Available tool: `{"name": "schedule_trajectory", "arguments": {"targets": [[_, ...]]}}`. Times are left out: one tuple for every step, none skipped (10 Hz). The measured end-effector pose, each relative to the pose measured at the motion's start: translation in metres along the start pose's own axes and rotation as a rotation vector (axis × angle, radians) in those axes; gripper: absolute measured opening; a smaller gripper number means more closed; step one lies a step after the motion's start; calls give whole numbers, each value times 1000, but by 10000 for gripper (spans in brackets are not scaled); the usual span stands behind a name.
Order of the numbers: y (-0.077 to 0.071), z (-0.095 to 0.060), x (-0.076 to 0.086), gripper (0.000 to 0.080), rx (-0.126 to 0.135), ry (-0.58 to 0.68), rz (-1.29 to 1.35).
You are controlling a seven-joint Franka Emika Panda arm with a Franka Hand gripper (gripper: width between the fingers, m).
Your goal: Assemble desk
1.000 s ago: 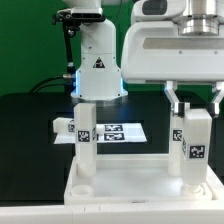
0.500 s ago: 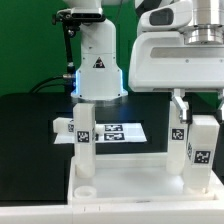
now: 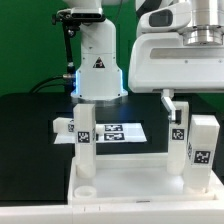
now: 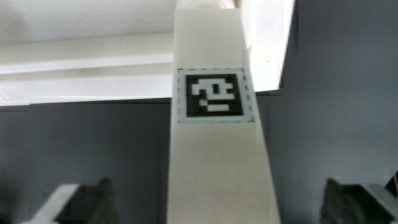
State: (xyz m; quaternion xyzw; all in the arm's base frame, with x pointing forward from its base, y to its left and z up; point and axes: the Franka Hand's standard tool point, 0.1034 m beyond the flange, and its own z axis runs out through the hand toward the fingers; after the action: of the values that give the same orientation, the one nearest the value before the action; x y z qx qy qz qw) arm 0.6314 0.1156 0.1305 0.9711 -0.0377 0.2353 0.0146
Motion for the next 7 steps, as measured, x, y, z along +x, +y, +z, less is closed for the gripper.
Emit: {"name": "schedule_trajectory", "arguments": {"targets": [[5, 2, 5, 633, -15, -45, 39], [15, 4, 11, 644, -44, -174, 66], [19, 6, 19, 644, -54, -250, 101], [18, 8, 23, 649, -59, -301, 121], [14, 8, 20, 649, -57, -378, 148], [7, 8, 20, 649, -53, -387, 156], [4, 5, 11, 649, -55, -453, 168]]}}
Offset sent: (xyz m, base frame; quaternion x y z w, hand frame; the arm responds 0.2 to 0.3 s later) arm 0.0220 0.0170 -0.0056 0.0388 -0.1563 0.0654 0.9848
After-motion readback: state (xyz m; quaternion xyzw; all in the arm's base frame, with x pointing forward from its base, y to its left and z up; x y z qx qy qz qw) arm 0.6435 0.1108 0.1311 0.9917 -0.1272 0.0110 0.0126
